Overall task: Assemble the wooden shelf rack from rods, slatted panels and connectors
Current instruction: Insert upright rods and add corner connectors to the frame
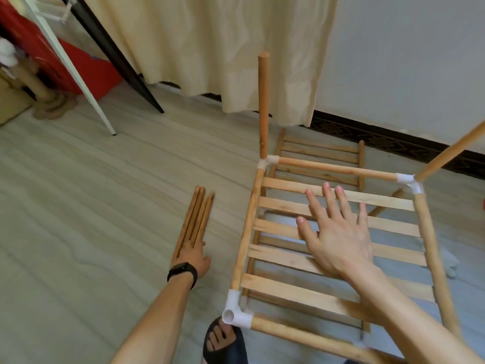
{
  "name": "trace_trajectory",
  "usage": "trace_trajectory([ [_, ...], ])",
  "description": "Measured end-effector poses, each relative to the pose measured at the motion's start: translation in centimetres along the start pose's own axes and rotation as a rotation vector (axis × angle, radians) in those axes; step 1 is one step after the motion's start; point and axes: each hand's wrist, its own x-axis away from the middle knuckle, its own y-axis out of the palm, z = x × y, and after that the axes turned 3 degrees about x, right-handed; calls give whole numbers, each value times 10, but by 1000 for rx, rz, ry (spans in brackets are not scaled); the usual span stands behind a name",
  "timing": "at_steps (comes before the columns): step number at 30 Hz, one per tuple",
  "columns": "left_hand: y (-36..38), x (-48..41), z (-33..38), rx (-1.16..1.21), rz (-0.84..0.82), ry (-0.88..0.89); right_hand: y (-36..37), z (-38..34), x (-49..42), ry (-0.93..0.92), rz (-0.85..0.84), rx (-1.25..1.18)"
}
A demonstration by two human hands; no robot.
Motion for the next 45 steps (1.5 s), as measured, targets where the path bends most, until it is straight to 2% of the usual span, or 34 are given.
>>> trace_trajectory([
  [7, 21, -7, 7, -40, 30, -98, 3, -4, -1, 13, 1, 3],
  [18, 43, 7, 26, 199, 78, -146, 4, -3, 1, 9, 16, -33],
  [22, 36, 6, 26, 511, 19, -255, 6, -1, 2, 14, 18, -26],
  [26, -5, 23, 26, 1150, -212, -332, 6, 0, 3, 11, 10, -13],
  [28, -35, 38, 21, 1261, -303, -302, 6, 1, 2, 7, 7, -16],
  [31, -78, 61, 10, 1330, -326, -193, 3, 3, 2, 3, -16, -25],
  [34, -117, 90, 2, 1325, -295, -64, -2, 2, 3, -11, -50, -33],
  [37, -154, 127, 1, 1246, -285, 99, -20, 4, 1, -26, -175, -67],
  [39, -177, 154, 11, 1138, -282, 199, -46, 5, 2, -9, -271, -270],
  [41, -202, 180, 30, 995, -258, 317, -82, 6, 11, 30, -300, -730],
  [43, -225, 201, 61, 785, -213, 446, -118, 5, 25, 47, -246, -1218],
  [45, -240, 217, 98, 566, -168, 575, -151, 10, 38, 63, -106, -1598],
])
